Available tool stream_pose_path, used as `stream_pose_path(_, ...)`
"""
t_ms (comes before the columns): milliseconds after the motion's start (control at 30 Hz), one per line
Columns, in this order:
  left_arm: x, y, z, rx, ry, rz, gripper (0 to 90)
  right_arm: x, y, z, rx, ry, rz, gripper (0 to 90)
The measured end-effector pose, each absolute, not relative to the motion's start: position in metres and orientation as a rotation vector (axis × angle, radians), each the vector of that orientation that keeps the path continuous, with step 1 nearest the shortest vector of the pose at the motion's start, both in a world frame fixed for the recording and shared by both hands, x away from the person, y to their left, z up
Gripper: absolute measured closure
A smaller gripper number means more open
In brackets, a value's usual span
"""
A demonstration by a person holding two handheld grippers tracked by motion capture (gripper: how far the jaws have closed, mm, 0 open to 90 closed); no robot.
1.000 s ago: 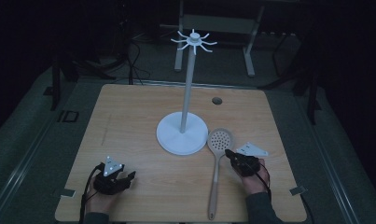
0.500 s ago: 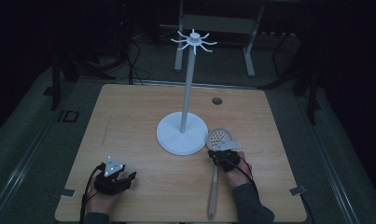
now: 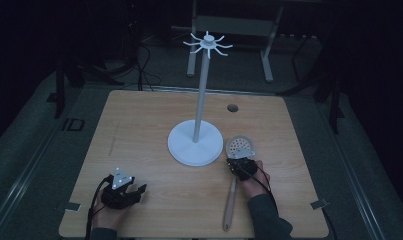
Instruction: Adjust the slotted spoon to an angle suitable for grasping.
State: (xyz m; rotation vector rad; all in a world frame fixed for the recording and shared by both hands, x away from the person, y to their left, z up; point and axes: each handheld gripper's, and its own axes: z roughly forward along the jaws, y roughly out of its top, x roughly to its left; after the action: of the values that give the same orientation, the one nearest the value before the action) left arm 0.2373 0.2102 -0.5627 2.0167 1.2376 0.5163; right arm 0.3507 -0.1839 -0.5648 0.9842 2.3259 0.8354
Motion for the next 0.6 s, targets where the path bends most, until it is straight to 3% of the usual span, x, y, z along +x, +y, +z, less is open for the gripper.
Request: stream_pose_path(600, 0.237, 0.211, -0.563, 2.017, 1.240, 0.516, 45.6, 0.371, -0.235, -0.565, 1.214, 2.134, 0.711, 90.0)
